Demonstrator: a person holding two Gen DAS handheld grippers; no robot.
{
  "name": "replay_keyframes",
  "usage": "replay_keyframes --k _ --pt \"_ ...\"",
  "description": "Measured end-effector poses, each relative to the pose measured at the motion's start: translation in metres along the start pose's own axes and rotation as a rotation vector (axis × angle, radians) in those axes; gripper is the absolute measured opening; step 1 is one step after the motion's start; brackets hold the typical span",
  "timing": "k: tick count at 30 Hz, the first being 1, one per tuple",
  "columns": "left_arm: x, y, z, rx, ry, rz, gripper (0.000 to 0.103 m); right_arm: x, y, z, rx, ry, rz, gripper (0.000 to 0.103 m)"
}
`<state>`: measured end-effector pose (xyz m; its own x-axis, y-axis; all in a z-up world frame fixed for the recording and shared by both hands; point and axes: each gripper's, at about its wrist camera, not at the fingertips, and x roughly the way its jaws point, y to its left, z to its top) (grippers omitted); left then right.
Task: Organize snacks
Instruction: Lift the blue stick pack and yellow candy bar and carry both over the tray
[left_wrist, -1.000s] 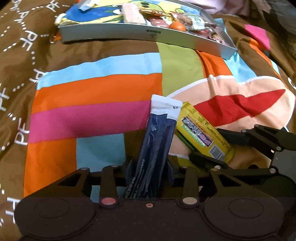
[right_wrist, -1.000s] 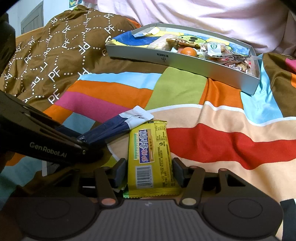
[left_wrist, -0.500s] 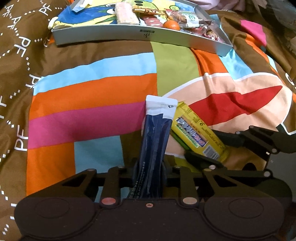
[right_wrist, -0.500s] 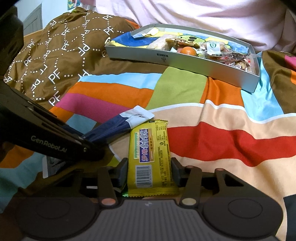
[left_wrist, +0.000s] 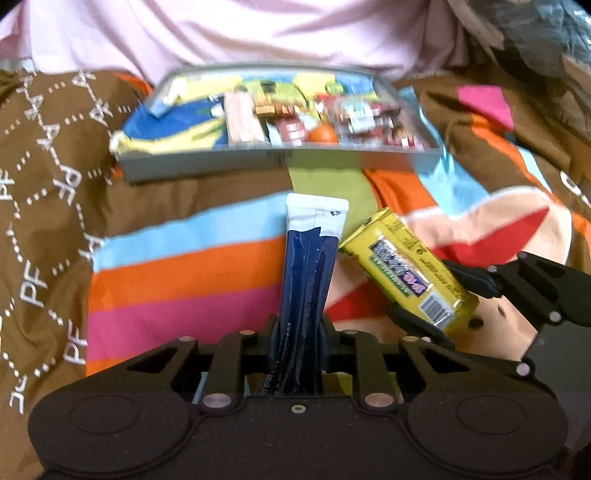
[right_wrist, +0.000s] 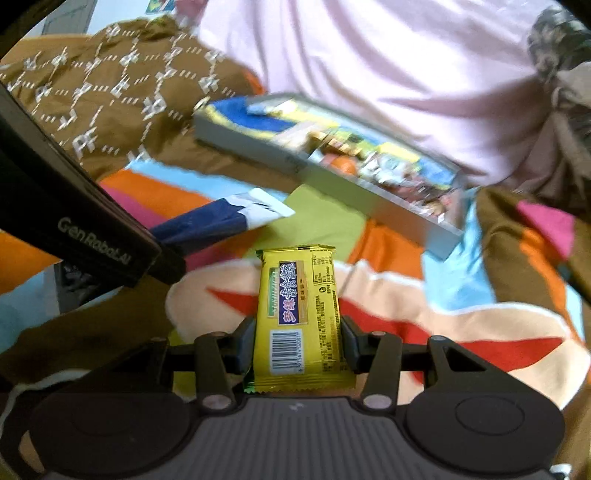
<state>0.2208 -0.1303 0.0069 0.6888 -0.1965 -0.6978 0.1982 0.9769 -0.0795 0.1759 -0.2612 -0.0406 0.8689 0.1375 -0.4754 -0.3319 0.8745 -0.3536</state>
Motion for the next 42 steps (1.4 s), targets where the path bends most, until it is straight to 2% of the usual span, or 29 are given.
replay_keyframes --k 5,10,18,23,30,35,39,42 --pt "0.004 -0.003 0.026 -0.011 -0.029 0.046 0.022 -0.008 -0.015 0.008 0.063 -0.149 -0.028 0.051" --pt "0.003 -0.003 0.052 -0.023 -0.084 0.092 0.022 -0.002 -0.036 0.015 0.155 -0.226 -0.073 0.052" --pt "0.008 -0.005 0.083 -0.02 -0.157 0.141 0.023 0.008 -0.064 0.031 0.254 -0.286 -0.098 0.052" --pt "0.019 -0.004 0.108 -0.052 -0.197 0.156 0.023 0.014 -0.08 0.043 0.263 -0.342 -0.13 0.052" --pt "0.033 -0.011 0.151 -0.051 -0.247 0.168 0.023 0.038 -0.11 0.056 0.375 -0.346 -0.146 0.052" --pt "0.053 -0.015 0.178 -0.057 -0.223 0.183 0.023 0.057 -0.123 0.066 0.421 -0.359 -0.147 0.052" --pt "0.077 -0.009 0.199 -0.098 -0.158 0.171 0.023 0.077 -0.136 0.08 0.448 -0.37 -0.113 0.052" --pt "0.096 -0.006 0.211 -0.086 -0.11 0.188 0.023 0.091 -0.139 0.084 0.467 -0.371 -0.093 0.052"
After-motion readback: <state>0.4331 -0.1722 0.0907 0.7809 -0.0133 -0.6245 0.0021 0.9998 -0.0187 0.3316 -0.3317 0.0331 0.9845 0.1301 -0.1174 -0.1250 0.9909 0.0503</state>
